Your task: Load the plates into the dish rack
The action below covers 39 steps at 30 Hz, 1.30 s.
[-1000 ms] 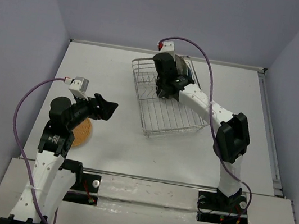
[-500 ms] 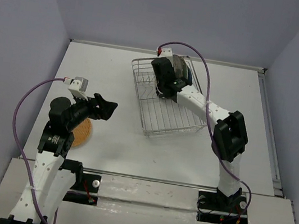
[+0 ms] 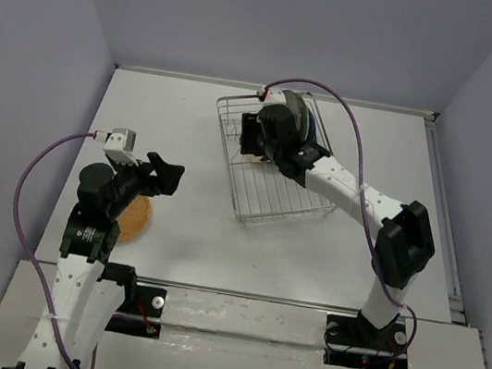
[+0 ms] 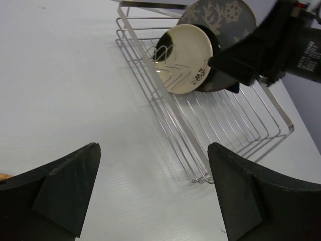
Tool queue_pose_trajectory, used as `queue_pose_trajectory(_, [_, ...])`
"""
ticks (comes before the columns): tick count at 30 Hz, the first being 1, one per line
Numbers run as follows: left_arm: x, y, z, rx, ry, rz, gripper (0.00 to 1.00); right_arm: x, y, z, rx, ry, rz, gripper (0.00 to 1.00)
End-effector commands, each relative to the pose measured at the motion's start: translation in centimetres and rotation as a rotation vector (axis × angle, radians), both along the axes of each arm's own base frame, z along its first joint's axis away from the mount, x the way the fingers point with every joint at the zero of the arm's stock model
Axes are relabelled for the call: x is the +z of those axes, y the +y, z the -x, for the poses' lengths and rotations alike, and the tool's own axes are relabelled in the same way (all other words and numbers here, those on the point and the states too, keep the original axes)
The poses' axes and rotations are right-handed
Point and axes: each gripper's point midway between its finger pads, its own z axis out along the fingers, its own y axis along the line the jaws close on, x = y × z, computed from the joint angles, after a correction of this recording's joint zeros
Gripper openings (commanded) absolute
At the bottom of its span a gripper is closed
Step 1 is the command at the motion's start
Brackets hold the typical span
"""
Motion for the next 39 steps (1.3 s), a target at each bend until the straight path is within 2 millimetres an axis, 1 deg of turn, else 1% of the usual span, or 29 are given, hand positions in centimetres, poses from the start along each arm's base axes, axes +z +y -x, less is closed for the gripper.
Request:
queue_pose_trajectory(1, [2.0,2.9,-0.5,0.154,-0.052,-0.031,0.99,5.7,8.7,7.3,0.291,-0.031,-0.330,0.59])
queue_pose_trajectory(2, [2.1,3.2,-0.5,0.166,-0.055,-0.032,0.99,4.9,9.6,8.5,0.319,-0.007,-0.336,0.58])
queue_pose_trajectory(3, [2.3,3.7,-0.5,0.196,-0.054,-0.038,0.99,5.0,10.9,9.4,0.351,-0.009,-0.368,0.57])
queue_pose_trajectory(4, [2.5,4.1,-0.5,0.218,-0.059,-0.044,0.99,4.7,12.6,11.7,0.400,0.018,-0.395,0.56])
queue_pose_trajectory(5, [2.7,4.7,-0.5,0.248,-0.061,-0.051,0.99,4.2,13.6,12.9,0.433,0.039,-0.407,0.55])
queue_pose_trajectory(6, [3.2,5.8,-0.3,0.312,-0.070,-0.067,0.99,3.5,14.8,14.1,0.467,0.061,-0.423,0.53])
queue_pose_trajectory(8, [3.9,7.0,-0.1,0.374,-0.078,-0.080,0.99,2.7,16.8,16.7,0.516,0.110,-0.462,0.49])
queue_pose_trajectory(9, [4.5,8.1,0.2,0.438,-0.089,-0.088,0.99,2.0,17.5,17.5,0.529,0.137,-0.475,0.47])
queue_pose_trajectory(10, [4.5,8.4,0.4,0.456,-0.083,-0.093,0.99,2.0,18.5,18.4,0.557,0.166,-0.513,0.43])
queue_pose_trajectory(12, [4.7,9.3,0.7,0.502,-0.084,-0.101,0.99,-0.5,20.1,19.5,0.578,0.229,-0.504,0.34])
queue_pose_trajectory(13, [4.9,9.5,0.8,0.514,-0.085,-0.103,0.99,-0.5,20.8,19.5,0.583,0.245,-0.519,0.32])
queue_pose_trajectory(14, [5.0,9.7,0.9,0.528,-0.086,-0.104,0.99,-2.2,21.6,20.2,0.590,0.273,-0.502,0.32])
queue_pose_trajectory(15, [5.1,10.1,1.0,0.552,-0.085,-0.105,0.99,-2.9,22.2,20.6,0.594,0.292,-0.499,0.34])
queue_pose_trajectory(16, [5.1,10.3,1.1,0.560,-0.082,-0.105,0.99,-3.4,22.5,20.8,0.600,0.317,-0.495,0.36])
queue_pose_trajectory(17, [5.0,10.3,1.1,0.562,-0.080,-0.104,0.99,-4.5,23.2,20.7,0.590,0.344,-0.495,0.45])
queue_pose_trajectory(18, [4.9,10.2,1.1,0.557,-0.077,-0.106,0.99,-5.2,23.7,21.2,0.592,0.362,-0.489,0.50])
queue_pose_trajectory(19, [4.9,10.2,1.0,0.554,-0.077,-0.104,0.99,-5.2,24.2,21.1,0.587,0.374,-0.502,0.57])
queue_pose_trajectory(21, [4.8,10.0,1.0,0.547,-0.077,-0.103,0.99,-6.7,24.7,21.0,0.572,0.406,-0.498,0.60])
queue_pose_trajectory(22, [4.9,10.0,1.0,0.545,-0.079,-0.102,0.99,-8.5,24.9,21.0,0.565,0.435,-0.482,0.60])
queue_pose_trajectory(23, [4.9,9.9,1.0,0.541,-0.080,-0.100,0.99,-8.7,25.4,21.0,0.565,0.448,-0.494,0.60])
queue_pose_trajectory(25, [4.9,9.8,1.0,0.534,-0.085,-0.094,0.99,-10.7,25.7,21.1,0.549,0.485,-0.490,0.59])
queue_pose_trajectory(27, [4.8,9.6,1.0,0.523,-0.088,-0.092,0.99,-11.3,26.2,21.1,0.548,0.500,-0.500,0.59])
queue_pose_trajectory(28, [4.8,9.5,1.0,0.521,-0.089,-0.089,0.99,-12.4,26.4,21.2,0.551,0.519,-0.494,0.58])
queue_pose_trajectory(30, [4.9,9.3,1.0,0.509,-0.095,-0.083,0.99,-12.6,27.0,21.3,0.553,0.541,-0.508,0.53])
queue_pose_trajectory(31, [4.9,9.2,1.1,0.506,-0.098,-0.083,0.99,-13.5,27.2,21.3,0.542,0.562,-0.509,0.51])
queue_pose_trajectory(33, [4.9,9.0,1.1,0.494,-0.103,-0.079,0.99,-13.8,27.5,21.1,0.532,0.571,-0.518,0.50])
queue_pose_trajectory(35, [4.9,8.7,1.0,0.478,-0.104,-0.074,0.99,-14.9,27.8,21.1,0.515,0.591,-0.517,0.48])
queue_pose_trajectory(37, [4.7,8.4,1.0,0.467,-0.101,-0.074,0.99,-14.9,28.2,20.8,0.505,0.595,-0.531,0.48])
queue_pose_trajectory(39, [4.8,8.3,0.9,0.458,-0.106,-0.071,0.99,-15.9,28.3,20.7,0.487,0.611,-0.529,0.47])
